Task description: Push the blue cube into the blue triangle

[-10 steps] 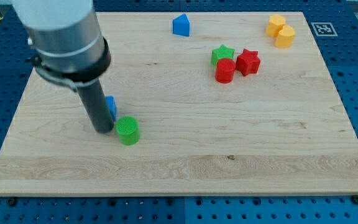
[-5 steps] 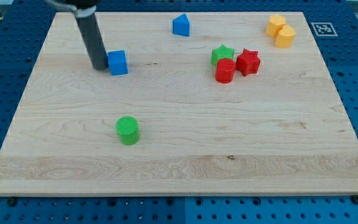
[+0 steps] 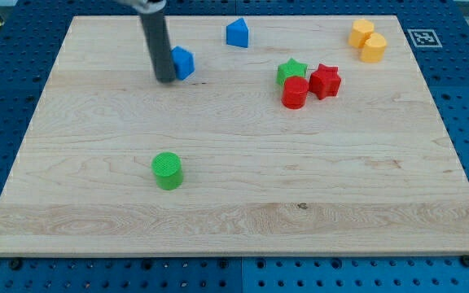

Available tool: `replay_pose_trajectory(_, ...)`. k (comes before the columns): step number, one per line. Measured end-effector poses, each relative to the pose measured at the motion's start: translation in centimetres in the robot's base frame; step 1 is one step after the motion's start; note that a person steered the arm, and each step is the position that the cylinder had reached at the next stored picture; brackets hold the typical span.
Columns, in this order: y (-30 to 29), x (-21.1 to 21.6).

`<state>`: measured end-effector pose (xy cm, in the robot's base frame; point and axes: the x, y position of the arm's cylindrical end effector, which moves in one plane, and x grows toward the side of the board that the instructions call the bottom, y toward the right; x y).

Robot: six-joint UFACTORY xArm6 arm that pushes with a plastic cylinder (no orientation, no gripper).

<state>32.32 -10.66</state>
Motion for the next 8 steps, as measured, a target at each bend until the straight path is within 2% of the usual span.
replay_pose_trajectory(1, 0.5, -4.2)
replay_pose_trajectory(4, 1.4, -2.6)
replay_pose_trajectory(6, 4.5, -6.6)
replay_pose_trajectory(8, 4.5, -5.3)
